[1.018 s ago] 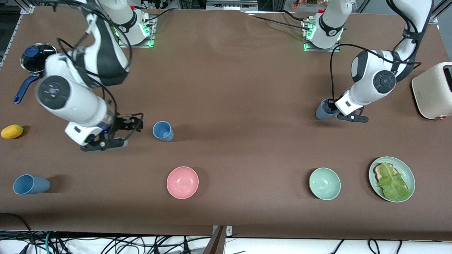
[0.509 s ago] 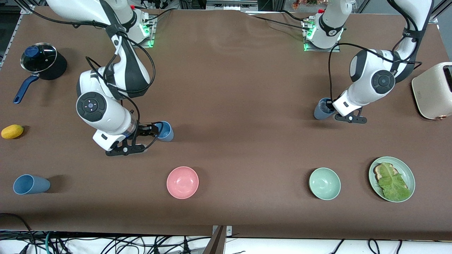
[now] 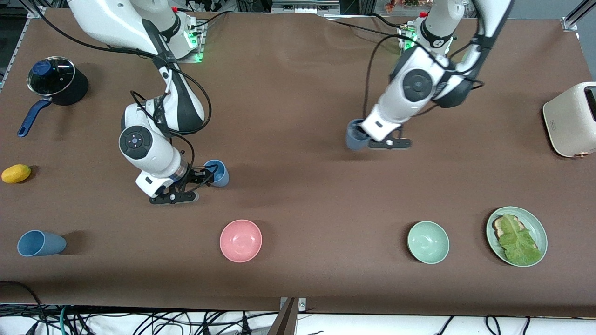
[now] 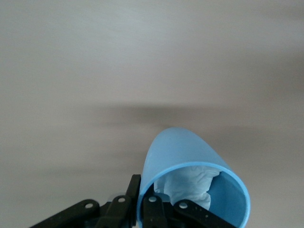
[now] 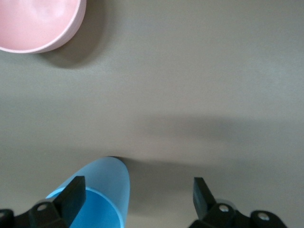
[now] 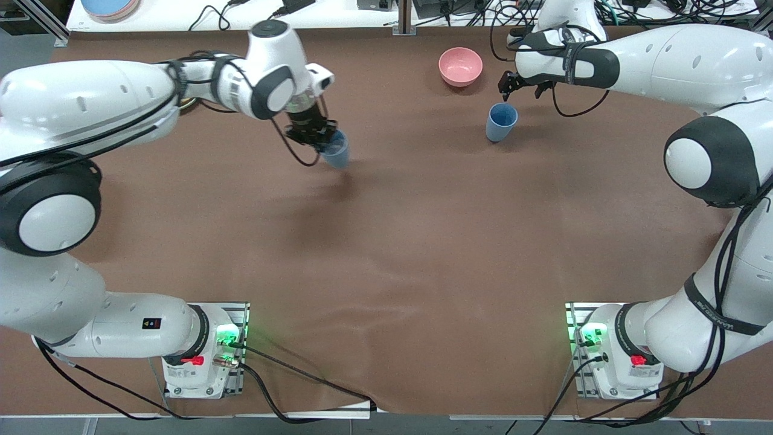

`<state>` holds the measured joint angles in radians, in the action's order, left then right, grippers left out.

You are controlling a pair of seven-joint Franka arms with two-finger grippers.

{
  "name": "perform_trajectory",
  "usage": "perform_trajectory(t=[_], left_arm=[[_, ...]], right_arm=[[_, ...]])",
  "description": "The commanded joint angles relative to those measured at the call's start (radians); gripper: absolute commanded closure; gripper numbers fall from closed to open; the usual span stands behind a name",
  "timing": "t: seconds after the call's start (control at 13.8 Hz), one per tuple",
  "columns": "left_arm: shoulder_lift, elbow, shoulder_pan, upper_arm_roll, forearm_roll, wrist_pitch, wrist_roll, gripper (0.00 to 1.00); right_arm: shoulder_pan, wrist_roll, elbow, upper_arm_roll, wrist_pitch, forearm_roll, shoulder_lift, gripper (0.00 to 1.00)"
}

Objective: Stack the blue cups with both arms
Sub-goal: 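Carry the cup toward table center while the right gripper grasps another cup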

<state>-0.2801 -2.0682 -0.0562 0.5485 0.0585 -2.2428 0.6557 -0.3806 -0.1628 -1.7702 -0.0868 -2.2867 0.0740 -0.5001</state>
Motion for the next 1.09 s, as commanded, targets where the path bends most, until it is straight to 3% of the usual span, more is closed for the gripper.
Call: perform_trajectory(t=[0.0,0.36,0.44,0.51,0.58,0.73,0.87,0.95,1.02], left_arm=[[-0.187,0.178,-0.100,-0.009,-0.005,-0.030,0.151,1.00],[-0.258,0.180,-0.128,-0.010,-0.178,-0.081,0.196,1.00],[-0.260,0.180,-0.128,-0.010,-0.186,-0.081,0.197,0.88],[-0.260,0.180,-0.128,-0.010,-0.186,-0.081,0.203,0.30],[-0.257,0.180,-0.126,-0.009,-0.187,-0.080,0.212,0.00],[-0.228,0.184,-0.111,-0.007,-0.187,-0.055,0.211,0.00],[-0.145,0.230,-0.103,-0.007,-0.186,0.120,0.208,0.00],[-0.122,0.290,-0.099,-0.007,-0.187,0.252,0.203,0.00],[-0.113,0.363,-0.097,-0.012,-0.189,0.388,0.199,0.00]], right_arm=[[-0.006,-0.004,-0.034,-0.004,-0.001,0.023,0.037,0.00],[-0.006,-0.008,-0.087,0.001,0.006,0.023,0.048,0.00],[-0.006,-0.009,-0.107,0.002,-0.006,0.023,0.051,0.00],[-0.006,-0.011,-0.113,0.004,-0.008,0.024,0.054,0.00],[-0.006,-0.027,-0.117,0.009,-0.008,0.024,0.054,0.00],[-0.006,-0.060,-0.123,0.019,-0.008,0.024,0.052,0.00],[-0.006,-0.066,-0.124,0.032,-0.014,0.024,0.051,0.00],[-0.004,-0.067,-0.124,0.032,-0.020,0.026,0.049,0.05],[-0.004,-0.069,-0.124,0.033,-0.026,0.033,0.046,0.20]])
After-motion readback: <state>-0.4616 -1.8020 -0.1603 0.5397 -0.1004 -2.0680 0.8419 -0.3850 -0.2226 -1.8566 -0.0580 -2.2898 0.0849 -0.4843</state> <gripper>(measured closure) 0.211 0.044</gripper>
